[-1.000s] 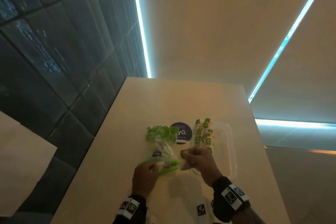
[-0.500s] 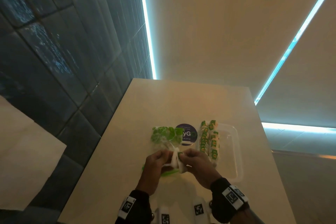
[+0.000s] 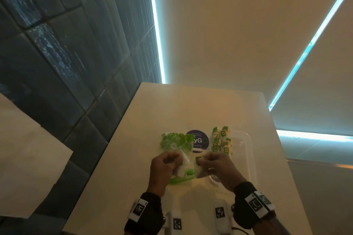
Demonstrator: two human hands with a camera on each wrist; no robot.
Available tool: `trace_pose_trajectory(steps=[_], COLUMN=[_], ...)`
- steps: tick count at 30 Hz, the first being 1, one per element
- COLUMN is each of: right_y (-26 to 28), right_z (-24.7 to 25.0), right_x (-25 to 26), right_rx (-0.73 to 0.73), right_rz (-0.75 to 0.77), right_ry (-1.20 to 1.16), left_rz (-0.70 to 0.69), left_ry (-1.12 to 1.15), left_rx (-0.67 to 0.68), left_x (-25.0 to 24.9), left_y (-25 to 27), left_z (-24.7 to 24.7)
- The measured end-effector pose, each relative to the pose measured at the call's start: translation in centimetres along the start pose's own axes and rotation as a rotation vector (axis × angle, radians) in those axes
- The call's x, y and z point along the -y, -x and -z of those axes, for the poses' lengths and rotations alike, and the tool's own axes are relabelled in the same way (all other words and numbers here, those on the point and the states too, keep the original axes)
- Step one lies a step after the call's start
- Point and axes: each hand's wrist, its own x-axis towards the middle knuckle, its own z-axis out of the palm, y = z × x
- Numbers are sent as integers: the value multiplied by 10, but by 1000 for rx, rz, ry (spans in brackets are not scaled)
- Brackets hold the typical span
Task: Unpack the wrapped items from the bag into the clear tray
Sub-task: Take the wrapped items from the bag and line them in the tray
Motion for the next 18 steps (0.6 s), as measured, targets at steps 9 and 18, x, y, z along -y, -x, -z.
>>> trace_pose_trajectory(steps=[9, 18], right_y=[1, 0], right_z=[-29, -39], right_x=[6, 0], right_rx=[57, -106], right_rz=[-46, 50], right_ry=[-92, -125], left_rz=[-2, 71], left_ry=[-17, 201], left_rx=[-92, 12], left_x=[-7, -16], left_y=[1, 8], left_z=[-14, -15])
